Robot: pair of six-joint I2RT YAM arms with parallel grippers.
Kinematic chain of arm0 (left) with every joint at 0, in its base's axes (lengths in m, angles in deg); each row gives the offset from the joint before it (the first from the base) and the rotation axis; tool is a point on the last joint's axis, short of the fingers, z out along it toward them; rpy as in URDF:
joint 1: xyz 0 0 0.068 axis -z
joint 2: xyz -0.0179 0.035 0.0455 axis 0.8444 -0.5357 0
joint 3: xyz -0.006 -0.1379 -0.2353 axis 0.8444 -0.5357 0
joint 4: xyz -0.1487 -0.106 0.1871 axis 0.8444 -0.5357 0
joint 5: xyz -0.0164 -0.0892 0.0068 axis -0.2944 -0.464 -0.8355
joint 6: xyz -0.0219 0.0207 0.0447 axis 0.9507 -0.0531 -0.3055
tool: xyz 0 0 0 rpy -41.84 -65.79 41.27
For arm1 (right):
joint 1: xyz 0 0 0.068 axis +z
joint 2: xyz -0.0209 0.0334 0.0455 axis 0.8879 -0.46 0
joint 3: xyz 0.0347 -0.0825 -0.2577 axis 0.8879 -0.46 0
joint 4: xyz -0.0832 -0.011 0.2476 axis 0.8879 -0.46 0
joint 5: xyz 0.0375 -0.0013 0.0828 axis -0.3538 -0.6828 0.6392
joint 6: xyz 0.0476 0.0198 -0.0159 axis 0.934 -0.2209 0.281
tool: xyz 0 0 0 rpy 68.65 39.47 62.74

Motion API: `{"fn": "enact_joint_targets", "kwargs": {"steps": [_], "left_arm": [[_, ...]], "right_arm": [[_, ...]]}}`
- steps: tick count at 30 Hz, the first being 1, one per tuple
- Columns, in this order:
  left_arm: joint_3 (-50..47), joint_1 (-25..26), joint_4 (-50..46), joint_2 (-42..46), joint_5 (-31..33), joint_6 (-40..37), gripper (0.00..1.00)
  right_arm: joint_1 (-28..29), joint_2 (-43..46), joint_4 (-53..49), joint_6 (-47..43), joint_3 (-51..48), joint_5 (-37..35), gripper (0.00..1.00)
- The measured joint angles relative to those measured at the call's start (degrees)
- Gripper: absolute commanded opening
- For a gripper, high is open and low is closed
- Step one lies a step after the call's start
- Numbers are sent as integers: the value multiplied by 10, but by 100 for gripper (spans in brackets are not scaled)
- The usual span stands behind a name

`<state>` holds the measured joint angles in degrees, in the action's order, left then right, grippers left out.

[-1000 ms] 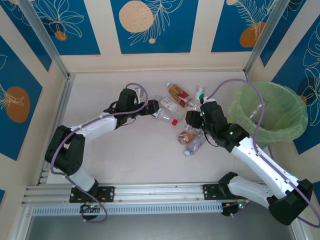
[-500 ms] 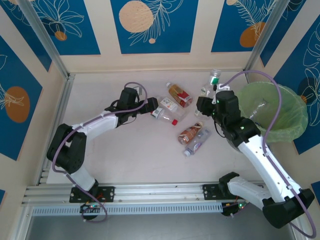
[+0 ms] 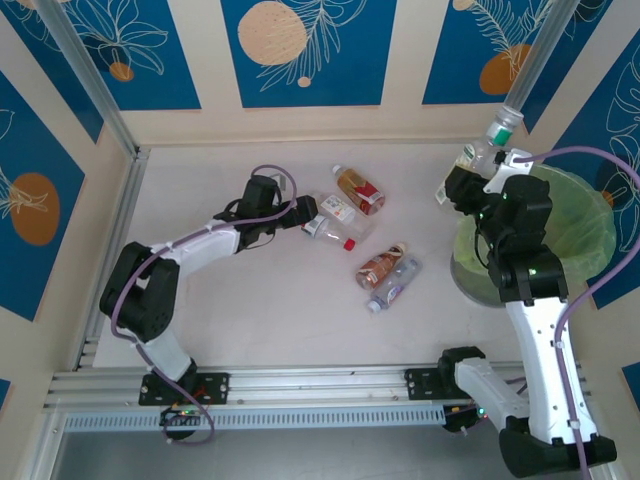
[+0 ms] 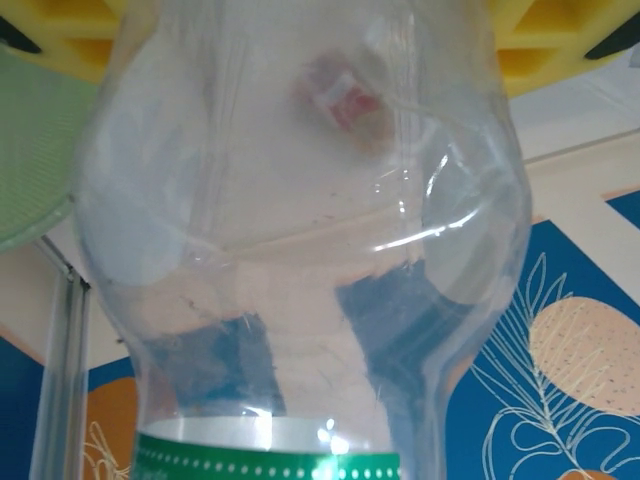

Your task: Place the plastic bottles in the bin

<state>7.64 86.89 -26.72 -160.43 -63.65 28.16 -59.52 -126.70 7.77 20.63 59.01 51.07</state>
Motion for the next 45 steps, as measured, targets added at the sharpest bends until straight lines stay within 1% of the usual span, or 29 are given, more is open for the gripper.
{"fn": "enact_joint_targets", "kwargs": {"steps": [2,5,10,13,18,22,27,30,34,38,45], "left_arm": [[2,0,-2,0,0,0,100],[5,0,-4,0,0,0,100],[26,0,-12,-14,-5,0,100],[47,0,-19,-26,-17,0,100],[74,0,-28,-40,-31,0,100],[86,0,-35,-41,-39,0,100],[94,0,-41,-41,-46,0,100],[96,0,-43,-41,-47,0,100],[107,0,-51,-48,-54,1,100],[127,0,-61,-61,-65,1,100],[130,0,-62,-62,-72,8,100]], "right_arm": [[-16,0,-5,-11,0,0,52],[-46,-1,-18,-26,4,-5,50],[-120,-13,-59,-38,38,-7,51],[-161,-13,-74,-47,42,-6,54],[-229,-22,-87,-71,42,-6,54],[-267,-41,-86,-92,42,-20,54],[-276,-66,-86,-120,42,-57,53],[-276,-68,-84,-136,35,-91,53],[-276,-68,-75,-153,10,-151,53],[-277,-69,-50,-180,-37,-218,52],[-273,-69,-5,-203,-66,-262,53]]}}
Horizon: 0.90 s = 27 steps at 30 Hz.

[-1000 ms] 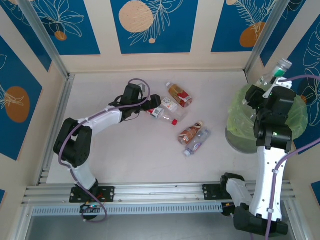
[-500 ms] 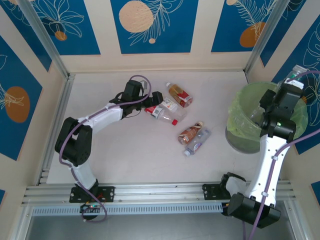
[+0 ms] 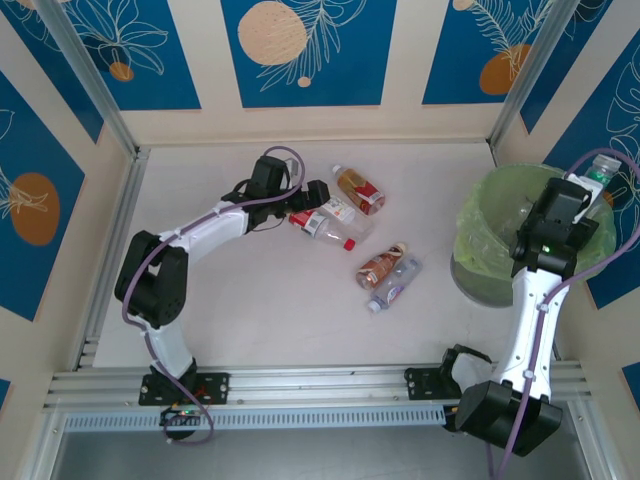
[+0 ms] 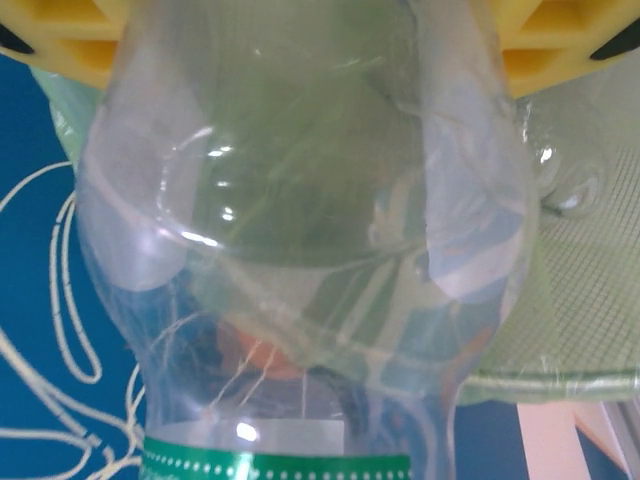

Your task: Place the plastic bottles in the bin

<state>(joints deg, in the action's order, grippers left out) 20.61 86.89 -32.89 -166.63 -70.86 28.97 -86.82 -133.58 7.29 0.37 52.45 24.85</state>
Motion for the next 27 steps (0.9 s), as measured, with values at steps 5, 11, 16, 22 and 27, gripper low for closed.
{"fn": "enact_joint_targets", "kwargs": {"steps": [5,11,16,22,27], "left_arm": [[0,0,0,-1,-6,11,100],[0,0,-1,-1,-6,12,100],[0,0,-6,-1,-6,11,100],[0,0,-7,-1,-5,11,100],[0,0,-10,-1,-3,9,100]], "right_arm": [[9,-14,17,-2,-10,-29,59],[14,-28,18,6,-45,-45,61],[31,-43,17,16,-48,-47,68],[72,-55,8,34,-48,-75,77],[73,-62,-11,62,-44,-104,84]]}}
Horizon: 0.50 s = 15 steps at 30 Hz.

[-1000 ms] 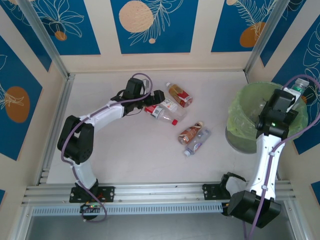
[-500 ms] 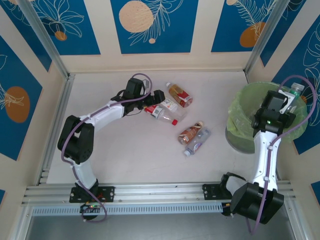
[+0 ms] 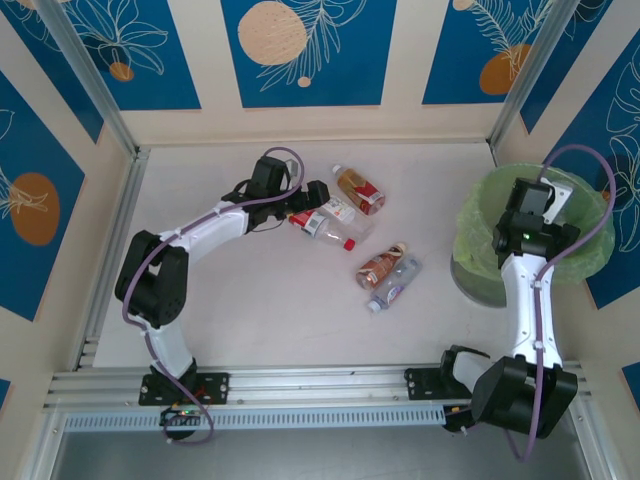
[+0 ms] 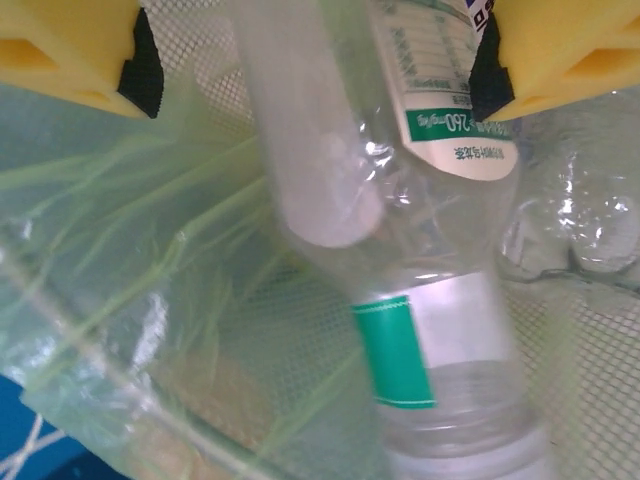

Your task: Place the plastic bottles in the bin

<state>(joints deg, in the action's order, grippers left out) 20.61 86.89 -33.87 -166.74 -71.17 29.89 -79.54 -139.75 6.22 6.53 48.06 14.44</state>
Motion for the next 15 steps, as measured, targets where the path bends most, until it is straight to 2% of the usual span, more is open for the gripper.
{"fn": "enact_joint_targets", "kwargs": {"steps": [6,11,14,15], "left_arm": [[0,0,-1,0,2,0,100],[0,0,-8,0,6,1,100],[0,0,-22,0,11,6,100],[0,0,-26,0,12,9,100]], "right_arm": [[3,1,-23,24,19,-7,87],[20,29,-42,43,24,19,90],[33,52,-54,59,32,42,100],[38,59,-57,63,35,49,99]]}}
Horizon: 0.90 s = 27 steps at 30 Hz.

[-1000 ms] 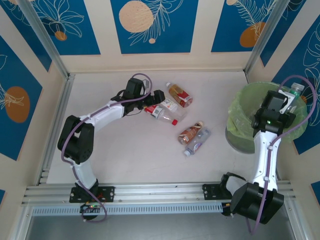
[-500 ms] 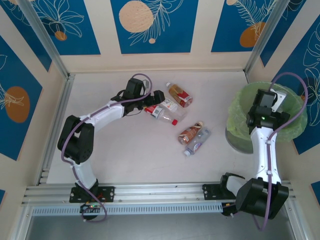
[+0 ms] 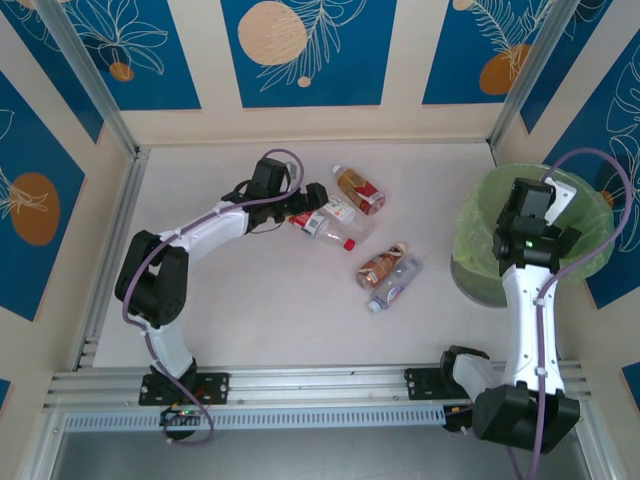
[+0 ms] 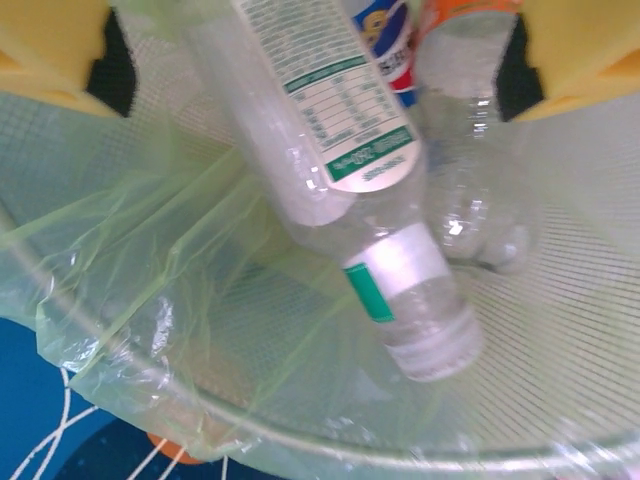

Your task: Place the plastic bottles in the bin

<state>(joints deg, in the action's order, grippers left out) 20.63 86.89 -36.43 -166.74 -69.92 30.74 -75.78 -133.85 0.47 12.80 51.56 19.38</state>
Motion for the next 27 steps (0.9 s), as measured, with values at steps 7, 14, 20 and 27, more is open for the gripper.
{"fn": "enact_joint_targets", "kwargs": {"steps": [7,14,20,27], "left_arm": [[10,0,-39,-17,27,26,100],[10,0,-74,-19,61,53,100],[10,0,-80,-20,70,78,100],[19,1,-118,-26,104,107,100]], "right_arm": [[35,54,-10,28,17,50,99],[57,95,-20,44,17,125,99],[73,130,-14,54,17,193,100],[74,153,-11,72,17,285,99]]}}
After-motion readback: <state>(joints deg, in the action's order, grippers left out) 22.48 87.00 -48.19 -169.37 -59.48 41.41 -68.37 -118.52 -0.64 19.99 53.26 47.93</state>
